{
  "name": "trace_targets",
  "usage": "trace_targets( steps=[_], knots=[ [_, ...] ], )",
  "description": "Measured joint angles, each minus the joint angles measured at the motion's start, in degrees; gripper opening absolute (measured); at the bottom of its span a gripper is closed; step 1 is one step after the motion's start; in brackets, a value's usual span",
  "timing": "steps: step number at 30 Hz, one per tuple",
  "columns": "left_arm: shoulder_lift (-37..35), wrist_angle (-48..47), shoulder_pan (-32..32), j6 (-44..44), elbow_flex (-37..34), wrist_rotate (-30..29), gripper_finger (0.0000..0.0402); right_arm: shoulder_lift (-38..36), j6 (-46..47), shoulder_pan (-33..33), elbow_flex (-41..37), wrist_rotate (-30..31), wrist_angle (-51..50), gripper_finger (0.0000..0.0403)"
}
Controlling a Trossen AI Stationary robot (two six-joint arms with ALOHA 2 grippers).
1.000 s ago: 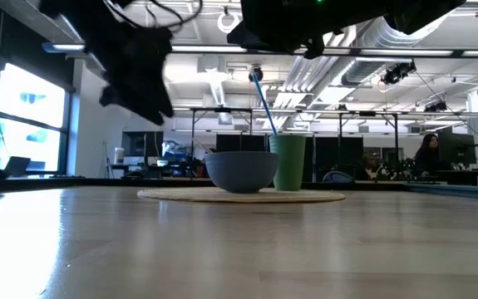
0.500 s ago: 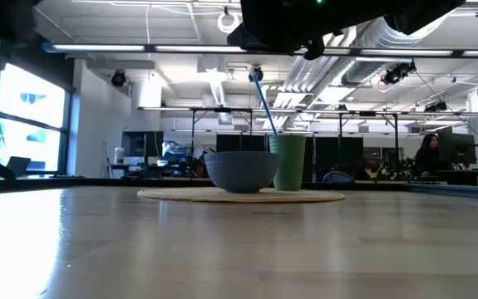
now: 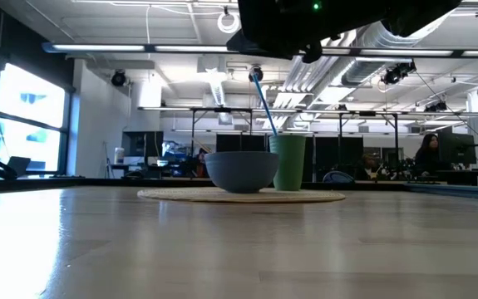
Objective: Pick & Place Utensil
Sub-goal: Put the gold spoon into the blue bowl on the brown mat
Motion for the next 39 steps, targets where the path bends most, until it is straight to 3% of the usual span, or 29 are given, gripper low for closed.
trace_targets(
  steps=[9, 16, 20, 28, 34, 39],
  knots=[
    [7.1, 2.2, 0.0, -1.6, -1.9, 7.2, 0.0166, 0.0, 0.1, 0.0, 0.0, -0.8, 0.3, 0.014],
    [8.3, 6.5, 0.0, 1.7, -4.7, 5.2, 0.0164, 0.0, 0.1, 0.0, 0.0, -1.1, 0.3, 0.014],
    [8.1, 9.4, 0.8, 6.8, -4.8, 2.4, 0.0136, 0.0, 0.1, 0.0, 0.0, -1.1, 0.4, 0.014],
    [8.1, 7.9, 5.4, 12.7, -4.6, -3.6, 0.0014, 0.0, 0.1, -0.3, 0.0, -0.9, 0.5, 0.014],
    [8.2, 8.1, 10.3, 26.2, -2.3, -10.3, 0.0031, 0.0, 0.0, -0.3, 0.0, -0.9, 0.5, 0.014],
    [8.5, 9.8, 15.1, 40.1, 1.1, -22.5, 0.0016, 0.0, -0.2, -0.3, 0.0, -0.9, 1.2, 0.014]
  ],
)
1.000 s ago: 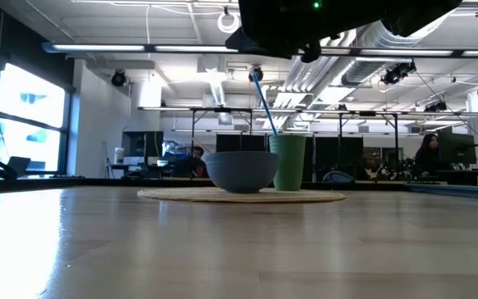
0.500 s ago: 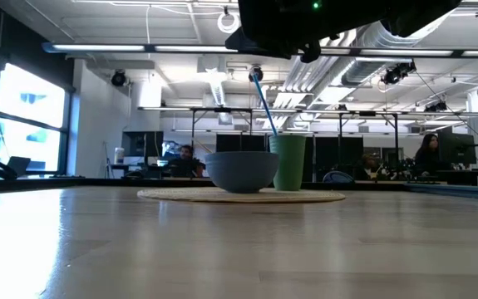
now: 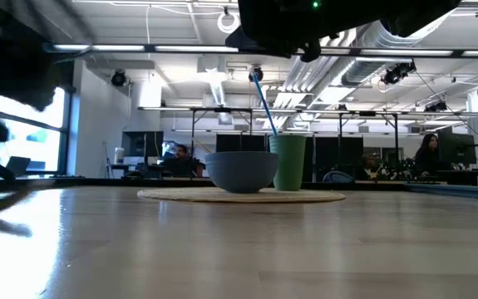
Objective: Pick & Place Utensil
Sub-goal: Put the gold spoon into the blue bowl on the brown mat
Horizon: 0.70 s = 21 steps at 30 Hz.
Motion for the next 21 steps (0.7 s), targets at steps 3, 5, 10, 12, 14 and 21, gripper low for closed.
trace_targets(
  steps=[3, 5, 10, 12, 14, 21],
  knots=[
    [0.1, 4.1, 2.8, 12.2, 1.1, -8.4, 0.001, 0.0, -1.4, 0.0, 0.0, 0.0, 1.3, 0.014],
    [0.1, 8.8, 4.3, 22.0, 1.1, -10.4, 0.001, 0.0, -3.2, 0.1, 0.0, 0.0, 2.6, 0.014],
    [0.8, 18.1, 8.8, 42.1, 1.2, -9.7, 0.0013, -1.0, -8.6, 1.7, 0.0, 0.7, 4.4, 0.014],
    [1.7, 20.2, 9.9, 48.4, 1.2, -9.6, 0.0013, -2.3, -10.8, 2.8, 0.0, 1.9, 3.8, 0.014],
    [3.5, 23.5, 10.6, 52.9, 1.2, -8.4, 0.0013, -3.8, -12.1, 4.0, 0.0, 3.0, 2.9, 0.014],
    [9.1, 33.8, 10.4, 66.1, 1.1, -8.9, 0.0014, -8.6, -13.8, 7.9, 0.1, 4.8, -3.4, 0.014]
  ],
)
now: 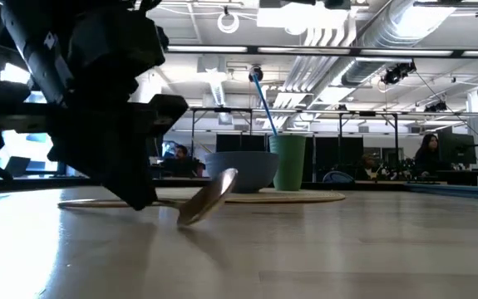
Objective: Pick & Place Utensil
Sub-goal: Put the gold spoon into the blue bowl on the brown mat
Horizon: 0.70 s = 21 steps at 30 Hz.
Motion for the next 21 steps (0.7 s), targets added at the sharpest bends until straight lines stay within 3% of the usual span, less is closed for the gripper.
trace_targets(
  steps=[4, 8, 12, 17, 21],
  knots=[
    [0.6, 5.4, 0.1, 1.7, 0.0, -0.8, 0.0014, -1.0, 0.4, 1.7, 0.0, -0.5, -4.7, 0.014],
    [0.6, 10.2, 0.1, -2.6, 0.1, -10.0, 0.0014, -1.1, 1.2, 3.5, 0.0, -1.0, -9.5, 0.014],
    [0.6, 11.6, 1.1, -9.7, 0.8, -15.9, 0.0014, -1.1, 7.3, 5.3, 0.0, -3.3, -15.0, 0.014],
    [0.6, 11.5, 4.3, -22.3, 3.4, -16.1, 0.0014, -1.1, 12.5, 8.3, 0.0, -4.2, -19.4, 0.014],
    [0.5, 11.5, 7.4, -35.4, 4.8, -16.0, 0.0014, -1.1, 16.0, 11.5, 0.0, -1.5, -22.6, 0.0139]
  ],
)
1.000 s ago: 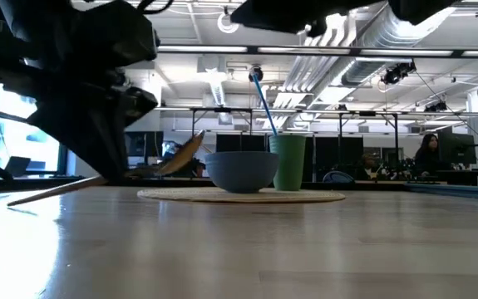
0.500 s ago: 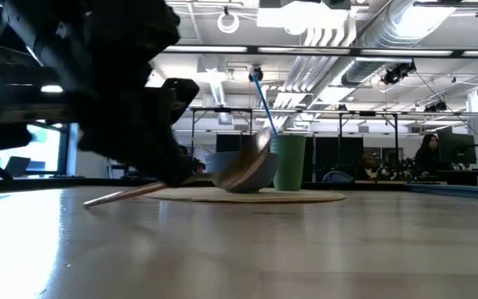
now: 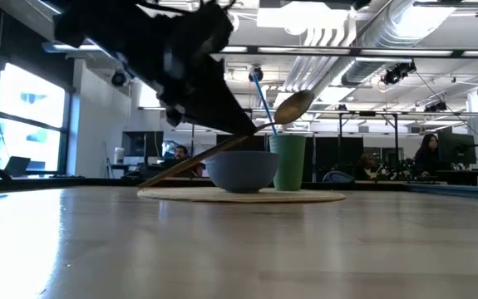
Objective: Pick & Place Utensil
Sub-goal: Put the gold spoon into the blue bowl on the brown mat
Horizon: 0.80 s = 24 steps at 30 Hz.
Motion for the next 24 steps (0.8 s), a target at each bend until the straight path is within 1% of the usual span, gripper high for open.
trace_targets(
  steps=[3, 6, 9, 12, 15, 18, 21, 24],
  knots=[
    [0.0, 0.4, 2.4, -8.1, 0.1, -0.5, 0.0014, 0.0, 4.3, 2.6, 0.0, 0.9, -3.5, 0.0139],
    [1.5, 1.6, 4.2, -16.5, 0.1, -2.6, 0.0014, 0.0, 10.2, 4.9, 0.0, 0.4, -7.5, 0.0139],
    [4.4, 6.2, 4.8, -24.4, 0.1, -4.4, 0.0014, 0.0, 17.1, 6.4, 0.0, -1.8, -12.4, 0.0139],
    [6.6, 10.2, 4.8, -30.8, 0.1, -7.5, 0.0014, 0.0, 24.7, 7.2, 0.0, -4.4, -17.4, 0.0139],
    [7.1, 8.9, 4.5, -36.1, 0.0, -10.5, 0.0014, 0.0, 29.7, 7.7, 0.0, -6.5, -20.6, 0.0139],
    [7.0, 7.6, 4.1, -39.0, 0.1, -12.2, 0.0014, 0.0, 31.0, 7.8, 0.0, -6.8, -22.4, 0.0139],
    [7.0, 5.5, 3.5, -39.3, 0.1, -14.2, 0.0014, 0.1, 32.1, 7.3, 0.0, -4.9, -23.5, 0.0139],
    [7.0, 3.7, 3.5, -39.2, 0.1, -14.1, 0.0014, 1.1, 32.4, 6.0, 0.0, -3.7, -23.7, 0.0139]
  ],
)
